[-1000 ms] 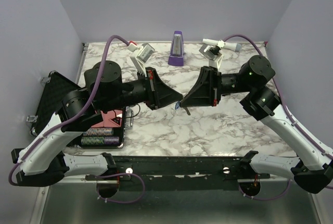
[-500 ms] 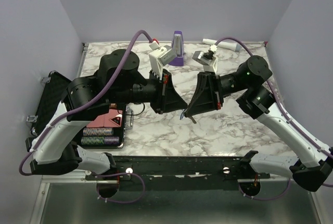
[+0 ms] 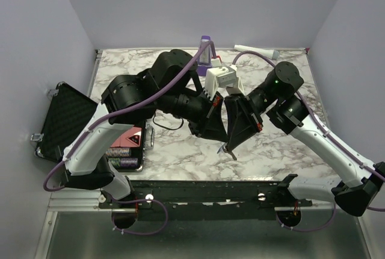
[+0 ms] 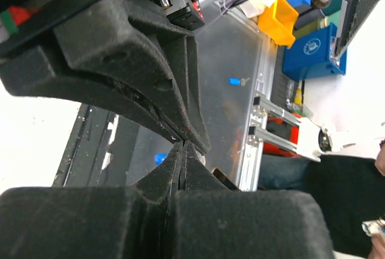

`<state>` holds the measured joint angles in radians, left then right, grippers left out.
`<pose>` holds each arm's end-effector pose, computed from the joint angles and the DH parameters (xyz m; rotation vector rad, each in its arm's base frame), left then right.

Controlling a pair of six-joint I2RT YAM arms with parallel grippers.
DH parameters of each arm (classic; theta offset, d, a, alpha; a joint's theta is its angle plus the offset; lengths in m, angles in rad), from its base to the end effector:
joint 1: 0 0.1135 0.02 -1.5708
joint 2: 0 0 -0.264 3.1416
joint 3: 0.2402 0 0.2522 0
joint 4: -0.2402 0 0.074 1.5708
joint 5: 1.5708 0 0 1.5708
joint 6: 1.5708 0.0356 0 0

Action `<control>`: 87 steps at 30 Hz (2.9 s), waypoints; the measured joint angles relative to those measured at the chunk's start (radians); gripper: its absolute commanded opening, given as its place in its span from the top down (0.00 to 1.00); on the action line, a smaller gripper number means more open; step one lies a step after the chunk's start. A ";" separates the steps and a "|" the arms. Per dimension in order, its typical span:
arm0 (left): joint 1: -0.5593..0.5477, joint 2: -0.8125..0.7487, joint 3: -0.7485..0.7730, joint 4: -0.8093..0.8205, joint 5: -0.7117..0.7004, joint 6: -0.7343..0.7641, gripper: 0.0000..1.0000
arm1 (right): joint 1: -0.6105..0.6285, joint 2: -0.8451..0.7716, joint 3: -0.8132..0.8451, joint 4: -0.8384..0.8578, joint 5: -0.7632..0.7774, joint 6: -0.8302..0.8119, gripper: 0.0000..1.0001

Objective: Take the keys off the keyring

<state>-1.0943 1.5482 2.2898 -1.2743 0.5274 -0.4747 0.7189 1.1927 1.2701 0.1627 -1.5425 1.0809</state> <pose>0.0962 -0.2254 0.5339 1.0707 2.1457 -1.4094 0.1534 0.1815 0.4554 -1.4318 1.6636 2.2093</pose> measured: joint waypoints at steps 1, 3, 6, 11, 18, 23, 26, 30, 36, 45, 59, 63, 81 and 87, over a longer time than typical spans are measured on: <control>0.000 0.014 0.011 -0.009 0.014 0.003 1.00 | 0.000 0.003 0.000 0.000 -0.018 0.000 0.99; 0.002 0.022 0.008 -0.017 0.039 0.006 1.00 | 0.001 0.007 0.000 -0.009 -0.026 0.000 0.99; 0.006 0.022 0.006 -0.025 0.053 0.008 1.00 | 0.002 0.014 0.000 -0.012 -0.026 0.000 0.99; 0.006 0.034 0.031 -0.048 0.056 0.008 1.00 | 0.006 0.014 -0.001 -0.015 -0.026 -0.001 0.99; 0.015 0.053 0.060 -0.077 0.054 -0.027 0.71 | 0.005 -0.004 -0.021 -0.029 -0.024 -0.020 0.99; 0.041 0.038 0.039 -0.093 0.041 -0.076 0.53 | 0.004 -0.027 -0.028 -0.090 0.026 -0.082 0.99; 0.068 0.011 0.003 -0.087 0.038 -0.107 0.51 | 0.004 -0.035 -0.026 -0.125 0.074 -0.118 0.99; 0.091 -0.020 -0.032 -0.068 0.033 -0.130 0.51 | 0.004 -0.035 -0.002 -0.190 0.120 -0.167 0.99; 0.094 -0.058 -0.084 -0.016 0.031 -0.138 0.51 | 0.004 -0.032 0.031 -0.253 0.146 -0.212 0.99; 0.100 -0.108 -0.143 0.031 -0.002 -0.143 0.31 | 0.006 -0.022 0.059 -0.294 0.163 -0.241 0.99; 0.118 -0.247 -0.235 0.194 -0.053 -0.183 0.41 | 0.006 0.011 0.083 -0.337 0.274 -0.272 0.99; 0.120 -0.254 -0.254 0.195 -0.066 -0.177 0.45 | 0.006 0.014 0.100 -0.338 0.292 -0.277 0.99; 0.122 -0.385 -0.451 0.298 -0.150 -0.231 0.62 | 0.006 0.011 0.107 -0.259 0.361 -0.244 0.99; 0.122 -0.386 -0.474 0.320 -0.151 -0.238 0.75 | 0.006 0.011 0.107 -0.251 0.372 -0.240 0.99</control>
<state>-0.9722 1.1618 1.8156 -0.9546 0.3763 -0.7128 0.7254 1.2041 1.3769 -0.0879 -1.1706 0.8406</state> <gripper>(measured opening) 0.350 0.011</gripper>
